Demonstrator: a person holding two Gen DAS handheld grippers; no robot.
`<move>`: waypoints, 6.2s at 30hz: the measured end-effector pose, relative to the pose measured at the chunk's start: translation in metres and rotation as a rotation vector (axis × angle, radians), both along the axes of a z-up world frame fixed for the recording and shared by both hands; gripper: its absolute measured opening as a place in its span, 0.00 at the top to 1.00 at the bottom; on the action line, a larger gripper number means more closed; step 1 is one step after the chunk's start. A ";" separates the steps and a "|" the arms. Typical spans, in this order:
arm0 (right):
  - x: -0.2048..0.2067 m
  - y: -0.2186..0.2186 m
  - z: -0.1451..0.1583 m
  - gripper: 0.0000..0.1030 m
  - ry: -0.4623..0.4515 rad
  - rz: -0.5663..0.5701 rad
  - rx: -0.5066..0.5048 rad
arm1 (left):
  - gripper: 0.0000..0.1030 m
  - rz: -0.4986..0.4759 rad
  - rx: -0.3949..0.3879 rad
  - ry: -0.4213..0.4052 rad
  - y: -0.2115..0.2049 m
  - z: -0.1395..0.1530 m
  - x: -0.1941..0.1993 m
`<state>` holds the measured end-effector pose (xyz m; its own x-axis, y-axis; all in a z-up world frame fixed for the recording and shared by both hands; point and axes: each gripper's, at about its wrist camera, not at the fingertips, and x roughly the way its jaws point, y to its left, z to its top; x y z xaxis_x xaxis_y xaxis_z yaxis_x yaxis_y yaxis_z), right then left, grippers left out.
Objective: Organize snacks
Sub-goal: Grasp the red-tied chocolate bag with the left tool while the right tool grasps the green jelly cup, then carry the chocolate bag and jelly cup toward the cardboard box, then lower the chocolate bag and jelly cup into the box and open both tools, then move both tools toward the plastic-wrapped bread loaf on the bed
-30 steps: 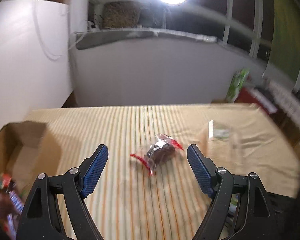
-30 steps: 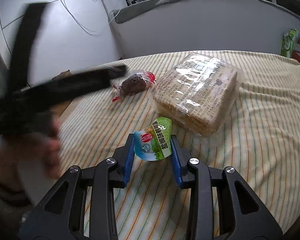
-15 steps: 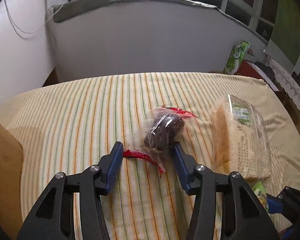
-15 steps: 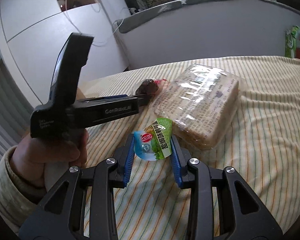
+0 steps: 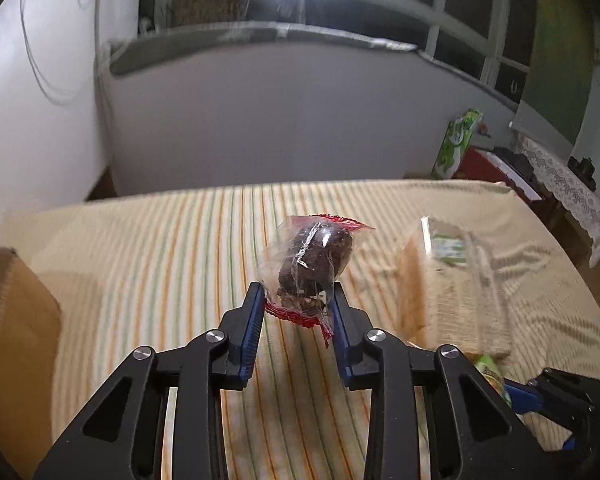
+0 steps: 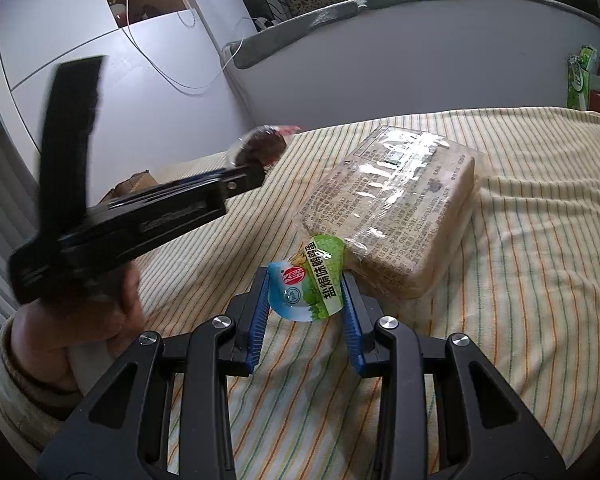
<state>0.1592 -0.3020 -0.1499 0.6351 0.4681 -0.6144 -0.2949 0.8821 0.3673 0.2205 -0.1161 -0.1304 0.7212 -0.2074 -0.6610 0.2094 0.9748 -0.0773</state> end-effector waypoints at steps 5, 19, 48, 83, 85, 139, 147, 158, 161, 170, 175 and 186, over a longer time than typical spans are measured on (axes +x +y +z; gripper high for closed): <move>-0.002 0.000 0.001 0.66 -0.013 -0.002 0.000 | 0.71 -0.022 0.013 -0.061 -0.005 0.011 -0.022; -0.037 0.017 0.016 0.66 -0.087 -0.070 -0.094 | 0.71 -0.007 0.020 -0.110 0.001 0.028 -0.084; -0.151 0.073 0.186 0.66 -0.425 -0.102 -0.162 | 0.71 0.016 -0.119 -0.392 0.059 0.141 -0.184; -0.102 0.268 0.156 0.65 -0.373 0.268 -0.185 | 0.71 0.318 -0.166 -0.350 0.199 0.101 -0.201; -0.102 0.277 0.155 0.65 -0.376 0.285 -0.176 | 0.71 0.343 -0.158 -0.349 0.207 0.101 -0.204; -0.026 0.283 0.078 0.42 -0.199 0.302 -0.121 | 0.30 0.429 -0.144 -0.096 0.242 0.039 -0.153; -0.054 0.272 0.102 0.33 -0.257 0.282 -0.114 | 0.27 0.435 -0.131 -0.145 0.236 0.059 -0.177; -0.078 0.240 0.109 0.05 -0.307 0.178 -0.111 | 0.27 0.446 -0.062 -0.200 0.219 0.077 -0.197; -0.081 0.221 0.106 0.03 -0.296 0.145 -0.089 | 0.22 0.433 -0.023 -0.235 0.205 0.086 -0.201; -0.091 0.135 0.087 0.03 -0.264 0.023 -0.025 | 0.22 0.327 0.066 -0.243 0.139 0.088 -0.191; -0.099 0.070 0.076 0.03 -0.251 -0.091 0.003 | 0.22 0.244 0.109 -0.232 0.090 0.084 -0.179; -0.138 -0.037 0.066 0.03 -0.230 -0.340 -0.006 | 0.22 -0.020 0.153 -0.213 -0.022 0.074 -0.169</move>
